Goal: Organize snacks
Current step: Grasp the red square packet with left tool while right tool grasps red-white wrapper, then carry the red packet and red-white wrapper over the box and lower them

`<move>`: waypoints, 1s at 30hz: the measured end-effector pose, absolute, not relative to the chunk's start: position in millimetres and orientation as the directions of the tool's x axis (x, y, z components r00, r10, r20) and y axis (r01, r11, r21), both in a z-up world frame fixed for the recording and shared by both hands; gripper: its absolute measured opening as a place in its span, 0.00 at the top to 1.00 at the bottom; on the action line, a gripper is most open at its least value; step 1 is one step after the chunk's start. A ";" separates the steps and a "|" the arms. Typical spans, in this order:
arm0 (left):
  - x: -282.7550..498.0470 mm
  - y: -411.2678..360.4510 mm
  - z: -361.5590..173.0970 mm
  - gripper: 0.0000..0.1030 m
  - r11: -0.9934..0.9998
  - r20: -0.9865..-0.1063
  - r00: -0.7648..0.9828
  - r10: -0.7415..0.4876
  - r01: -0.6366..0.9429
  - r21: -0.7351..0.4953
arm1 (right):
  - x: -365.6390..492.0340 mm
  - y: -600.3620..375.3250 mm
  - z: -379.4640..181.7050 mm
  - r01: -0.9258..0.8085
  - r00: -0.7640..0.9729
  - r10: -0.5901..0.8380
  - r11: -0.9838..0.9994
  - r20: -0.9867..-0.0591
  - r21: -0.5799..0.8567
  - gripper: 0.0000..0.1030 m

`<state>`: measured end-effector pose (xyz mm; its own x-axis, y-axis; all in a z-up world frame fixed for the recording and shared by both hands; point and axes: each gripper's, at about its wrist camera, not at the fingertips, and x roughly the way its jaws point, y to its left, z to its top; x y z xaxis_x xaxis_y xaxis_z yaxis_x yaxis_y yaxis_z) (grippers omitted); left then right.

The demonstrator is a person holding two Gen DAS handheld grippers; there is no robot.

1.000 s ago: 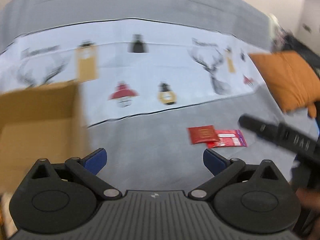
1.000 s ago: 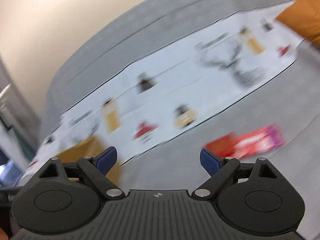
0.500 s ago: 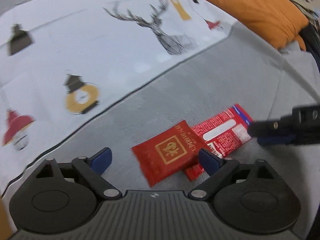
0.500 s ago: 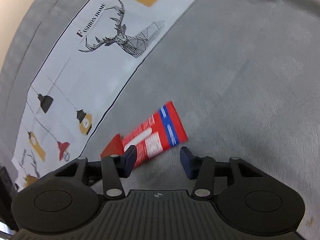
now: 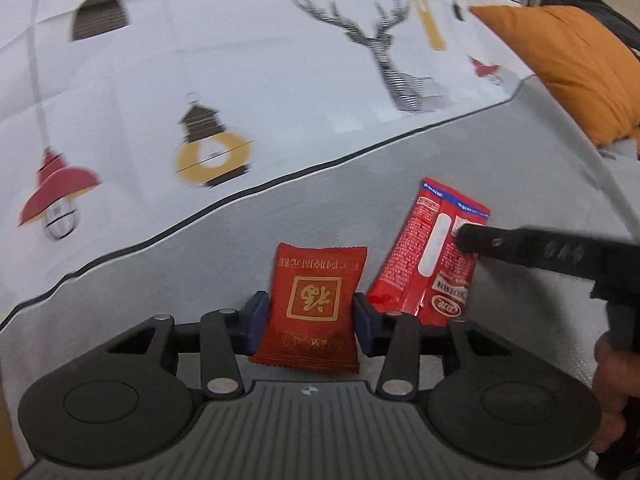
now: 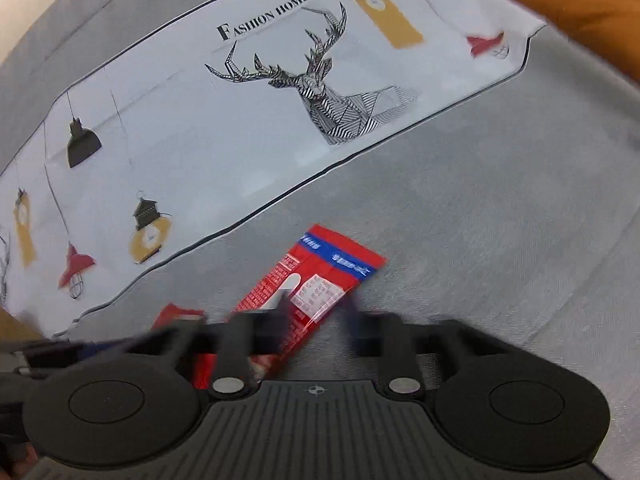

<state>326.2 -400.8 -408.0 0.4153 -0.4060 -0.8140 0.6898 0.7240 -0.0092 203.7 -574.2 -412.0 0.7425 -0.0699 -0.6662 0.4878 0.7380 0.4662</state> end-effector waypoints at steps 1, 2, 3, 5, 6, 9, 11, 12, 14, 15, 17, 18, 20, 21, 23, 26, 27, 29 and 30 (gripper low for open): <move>326.9 -398.1 -406.8 0.52 0.732 -0.816 0.414 -0.404 0.681 -0.017 | 200.8 -579.8 -415.1 0.492 0.754 -0.038 0.693 -0.656 0.526 0.89; 327.3 -395.6 -405.8 0.52 0.739 -0.817 0.408 -0.407 0.673 -0.032 | 195.3 -584.2 -418.4 0.497 0.765 -0.019 0.653 -0.644 0.571 0.90; 327.6 -392.8 -404.7 0.52 0.746 -0.818 0.402 -0.412 0.664 -0.050 | 192.9 -586.4 -419.9 0.497 0.772 -0.011 0.633 -0.635 0.593 0.92; 326.3 -388.7 -403.4 0.52 0.757 -0.821 0.391 -0.417 0.649 -0.075 | 190.6 -585.4 -417.6 0.480 0.790 -0.003 0.624 -0.613 0.616 0.94; 325.1 -387.1 -402.9 0.52 0.761 -0.821 0.389 -0.417 0.643 -0.083 | 189.9 -583.1 -414.2 0.466 0.801 -0.004 0.632 -0.599 0.619 0.96; 319.1 -380.2 -401.8 0.52 0.782 -0.822 0.394 -0.411 0.615 -0.096 | 189.1 -573.7 -397.0 0.402 0.832 -0.010 0.699 -0.554 0.591 0.98; 316.2 -374.6 -399.8 0.52 0.794 -0.821 0.392 -0.415 0.597 -0.116 | 190.7 -567.1 -386.0 0.376 0.838 -0.018 0.743 -0.545 0.554 0.98; 315.4 -372.3 -398.2 0.52 0.799 -0.822 0.391 -0.415 0.588 -0.124 | 191.8 -563.9 -381.0 0.372 0.836 -0.027 0.763 -0.548 0.528 0.98; 313.5 -368.9 -393.7 0.52 0.804 -0.816 0.397 -0.421 0.579 -0.134 | 193.1 -561.7 -373.5 0.353 0.844 -0.023 0.777 -0.537 0.522 0.98; 311.6 -366.9 -391.3 0.52 0.806 -0.805 0.409 -0.431 0.575 -0.139 | 194.1 -560.3 -371.1 0.344 0.844 -0.020 0.786 -0.535 0.513 0.98; 305.8 -363.6 -387.2 0.52 0.805 -0.787 0.421 -0.451 0.572 -0.156 | 197.8 -556.1 -366.3 0.333 0.846 -0.022 0.802 -0.533 0.496 0.98; 303.3 -363.5 -385.5 0.53 0.807 -0.785 0.424 -0.451 0.570 -0.155 | 198.4 -554.8 -364.2 0.324 0.848 -0.015 0.806 -0.529 0.496 0.98; 298.2 -362.3 -380.6 0.52 0.809 -0.779 0.435 -0.452 0.568 -0.153 | 199.8 -550.4 -357.2 0.308 0.858 -0.013 0.813 -0.513 0.494 0.98; 295.7 -361.1 -377.2 0.53 0.810 -0.775 0.440 -0.453 0.567 -0.152 | 199.9 -547.6 -352.0 0.294 0.865 -0.012 0.822 -0.502 0.487 0.98; 290.8 -357.0 -367.8 0.52 0.821 -0.763 0.467 -0.447 0.552 -0.144 | 198.3 -542.8 -340.7 0.273 0.883 -0.022 0.836 -0.469 0.475 0.98; 281.9 -349.2 -351.2 0.52 0.849 -0.764 0.513 -0.391 0.522 -0.083 | 194.2 -539.2 -319.9 0.240 0.907 -0.028 0.855 -0.421 0.461 0.98; 278.9 -345.0 -344.6 0.53 0.853 -0.765 0.524 -0.375 0.517 -0.064 | 192.8 -538.8 -314.0 0.230 0.912 -0.022 0.854 -0.409 0.466 0.98; 271.1 -333.8 -327.7 0.53 0.867 -0.762 0.556 -0.332 0.498 -0.015 | 188.8 -534.1 -300.3 0.201 0.925 -0.008 0.859 -0.381 0.471 0.98; 268.5 -326.6 -319.1 0.53 0.872 -0.760 0.565 -0.321 0.489 -0.005 | 186.3 -530.2 -294.6 0.192 0.930 -0.006 0.861 -0.368 0.471 0.98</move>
<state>268.5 -326.6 -319.1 0.5647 -0.3208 -0.7604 0.4890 0.8722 -0.0048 186.3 -530.2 -294.6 0.9297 -0.0056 -0.3682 0.1917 0.8611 0.4708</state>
